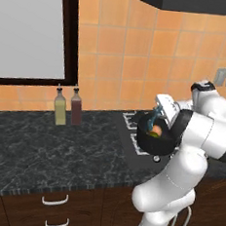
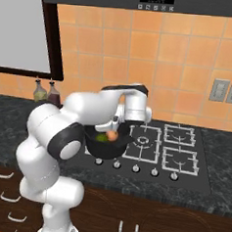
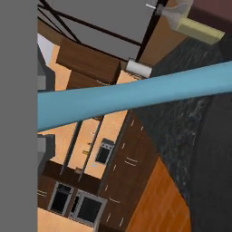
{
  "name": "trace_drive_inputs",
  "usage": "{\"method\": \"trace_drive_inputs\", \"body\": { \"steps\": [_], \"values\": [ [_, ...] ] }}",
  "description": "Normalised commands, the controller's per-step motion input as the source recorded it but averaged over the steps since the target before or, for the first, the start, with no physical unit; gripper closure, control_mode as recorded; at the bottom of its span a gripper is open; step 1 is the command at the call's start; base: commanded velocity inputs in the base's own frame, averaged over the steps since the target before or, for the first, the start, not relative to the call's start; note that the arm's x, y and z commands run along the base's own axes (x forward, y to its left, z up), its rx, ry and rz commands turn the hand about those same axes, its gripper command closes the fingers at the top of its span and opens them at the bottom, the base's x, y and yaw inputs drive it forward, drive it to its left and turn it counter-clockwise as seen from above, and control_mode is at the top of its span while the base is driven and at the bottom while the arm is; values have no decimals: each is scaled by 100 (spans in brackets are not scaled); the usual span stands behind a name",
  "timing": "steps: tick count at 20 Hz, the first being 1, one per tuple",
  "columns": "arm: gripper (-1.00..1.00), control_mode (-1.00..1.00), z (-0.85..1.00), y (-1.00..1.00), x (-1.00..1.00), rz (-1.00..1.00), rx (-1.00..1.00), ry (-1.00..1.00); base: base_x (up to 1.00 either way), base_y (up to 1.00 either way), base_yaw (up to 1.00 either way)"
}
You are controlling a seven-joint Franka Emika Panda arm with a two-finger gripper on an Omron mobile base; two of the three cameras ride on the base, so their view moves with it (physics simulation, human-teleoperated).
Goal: Put the lime and onion in the pot. Retrieve the spatula and lightly stir the vegetables in the pot.
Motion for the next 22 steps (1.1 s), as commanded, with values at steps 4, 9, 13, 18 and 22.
{"method": "trace_drive_inputs", "body": {
  "steps": [4, 9, 13, 18, 22],
  "values": [
    [100, -100, -24, -11, 9, 0, 4, 0, 0, 0, 0],
    [100, -100, 15, -26, -6, 0, 2, 8, 0, 0, 0],
    [100, -100, 32, -33, -26, -8, 0, 36, 0, 0, 0],
    [100, -100, 11, -26, -23, -9, 0, 32, 0, 0, 0],
    [100, -100, 0, -6, -4, -7, 0, 24, 0, 0, 0]
  ]
}}
